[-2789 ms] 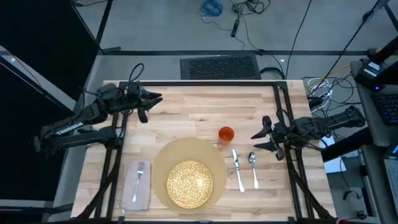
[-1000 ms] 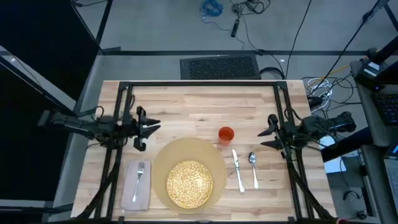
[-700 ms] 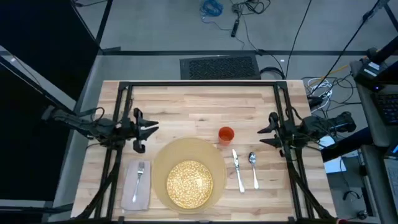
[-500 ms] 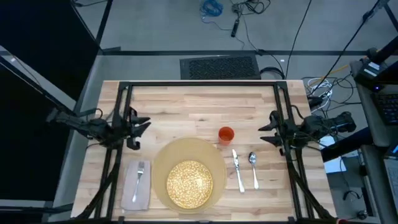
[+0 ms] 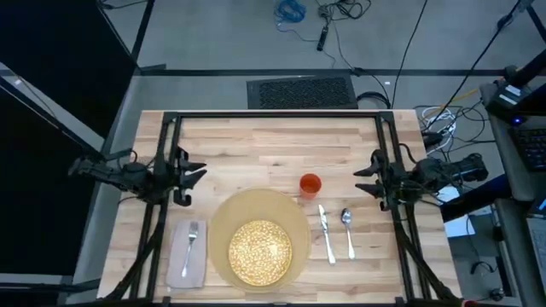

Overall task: Set table place
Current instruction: Return to Home Position

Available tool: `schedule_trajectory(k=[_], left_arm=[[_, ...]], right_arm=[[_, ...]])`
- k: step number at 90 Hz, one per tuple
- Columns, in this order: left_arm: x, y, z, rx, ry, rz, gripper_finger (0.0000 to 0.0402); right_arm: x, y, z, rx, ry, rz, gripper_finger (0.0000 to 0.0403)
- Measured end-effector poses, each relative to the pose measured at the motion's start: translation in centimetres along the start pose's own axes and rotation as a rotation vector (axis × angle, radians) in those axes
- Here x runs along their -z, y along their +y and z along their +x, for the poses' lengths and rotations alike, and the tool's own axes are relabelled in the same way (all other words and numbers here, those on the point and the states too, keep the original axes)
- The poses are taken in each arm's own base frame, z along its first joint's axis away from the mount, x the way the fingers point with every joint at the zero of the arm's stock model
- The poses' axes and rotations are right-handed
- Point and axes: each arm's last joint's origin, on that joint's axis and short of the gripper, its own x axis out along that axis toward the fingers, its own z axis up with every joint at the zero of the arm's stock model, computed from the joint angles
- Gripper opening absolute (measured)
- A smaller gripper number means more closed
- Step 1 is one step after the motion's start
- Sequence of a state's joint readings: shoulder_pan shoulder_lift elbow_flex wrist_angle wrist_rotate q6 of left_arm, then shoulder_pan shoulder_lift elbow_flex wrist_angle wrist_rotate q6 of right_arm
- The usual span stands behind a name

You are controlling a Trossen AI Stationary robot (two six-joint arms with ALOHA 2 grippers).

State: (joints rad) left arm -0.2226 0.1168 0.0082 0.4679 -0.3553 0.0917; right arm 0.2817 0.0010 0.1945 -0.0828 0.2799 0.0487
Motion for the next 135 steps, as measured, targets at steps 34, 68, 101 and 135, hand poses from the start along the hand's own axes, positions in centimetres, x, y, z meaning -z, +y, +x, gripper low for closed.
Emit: schedule_trajectory(k=[34, 68, 101, 135], left_arm=[[0.1, 0.0, 0.1, 0.045, 0.010, -0.045, 0.0081], [0.1, -0.2, 0.0, 0.126, -0.001, -0.032, 0.0081], [1.1, -0.9, -0.2, 0.363, 0.108, -0.089, 0.0081], [2.6, -0.4, -0.3, 0.155, 0.266, -0.163, 0.0081]], right_arm=[[2.3, 0.4, 0.5, -0.123, 0.035, 0.031, 0.0153], [5.2, 1.1, 0.8, -0.292, 0.093, 0.032, 0.0153], [5.5, 2.2, 0.4, -0.440, 0.120, -0.002, 0.0153], [5.5, 2.2, 0.4, -0.439, 0.130, 0.038, 0.0153]])
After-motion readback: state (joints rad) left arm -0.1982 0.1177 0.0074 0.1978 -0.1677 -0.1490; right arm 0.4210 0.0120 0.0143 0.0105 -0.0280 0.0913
